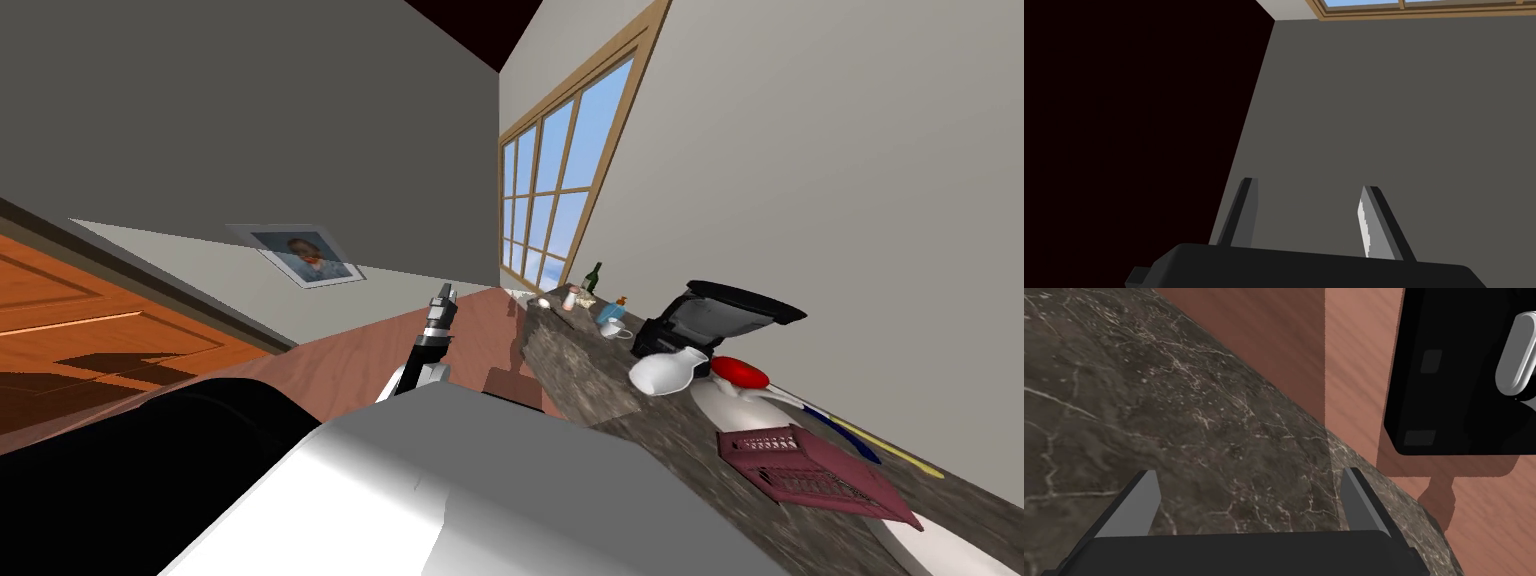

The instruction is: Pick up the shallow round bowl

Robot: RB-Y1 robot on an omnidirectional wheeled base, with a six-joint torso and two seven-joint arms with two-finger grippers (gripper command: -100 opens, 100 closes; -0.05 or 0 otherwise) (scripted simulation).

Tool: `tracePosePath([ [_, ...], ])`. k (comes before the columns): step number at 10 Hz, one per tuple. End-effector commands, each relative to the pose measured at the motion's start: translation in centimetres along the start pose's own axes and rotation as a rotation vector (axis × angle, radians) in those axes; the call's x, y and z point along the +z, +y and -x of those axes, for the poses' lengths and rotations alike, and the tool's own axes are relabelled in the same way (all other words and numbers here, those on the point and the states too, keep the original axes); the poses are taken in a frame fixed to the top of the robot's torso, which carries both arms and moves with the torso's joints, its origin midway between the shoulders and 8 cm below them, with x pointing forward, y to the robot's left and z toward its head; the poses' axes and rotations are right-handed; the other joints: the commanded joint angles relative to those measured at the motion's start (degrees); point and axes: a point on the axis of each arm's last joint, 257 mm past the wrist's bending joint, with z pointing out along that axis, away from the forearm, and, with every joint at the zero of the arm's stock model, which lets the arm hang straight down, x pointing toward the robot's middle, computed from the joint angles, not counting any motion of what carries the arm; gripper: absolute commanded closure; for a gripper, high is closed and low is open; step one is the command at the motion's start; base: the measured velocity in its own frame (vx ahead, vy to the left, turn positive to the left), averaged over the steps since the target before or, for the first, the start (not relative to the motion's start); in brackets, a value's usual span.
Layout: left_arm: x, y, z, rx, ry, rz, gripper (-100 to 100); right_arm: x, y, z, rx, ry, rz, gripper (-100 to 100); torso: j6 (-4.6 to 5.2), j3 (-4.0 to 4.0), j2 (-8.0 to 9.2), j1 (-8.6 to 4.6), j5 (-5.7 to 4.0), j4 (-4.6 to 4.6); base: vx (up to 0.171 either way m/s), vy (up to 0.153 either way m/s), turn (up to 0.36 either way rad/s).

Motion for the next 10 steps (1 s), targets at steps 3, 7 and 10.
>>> tracePosePath([
  [3,0.0,0.0,0.0,0.000,0.000,0.000,0,-2.7,-6.5,1.5,-0.071,0.053,-0.115,-100,-0.01,-0.05,-0.08,-0.06,-0.02,-0.02,0.118,-0.010,0.069],
  [7,0.0,0.0,0.0,0.000,0.000,0.000,0,-4.9,-11.1,3.9,-0.125,0.074,-0.201,-100,-0.01,-0.14,-0.23,-0.06,-0.03,-0.06,0.124,-0.013,0.040],
  [10,0.0,0.0,0.0,0.000,0.000,0.000,0,-6.4,-14.3,7.5,-0.160,0.059,-0.267,-100,0.01,-0.11,-0.17,-0.05,-0.01,-0.04,0.147,-0.029,0.066],
])
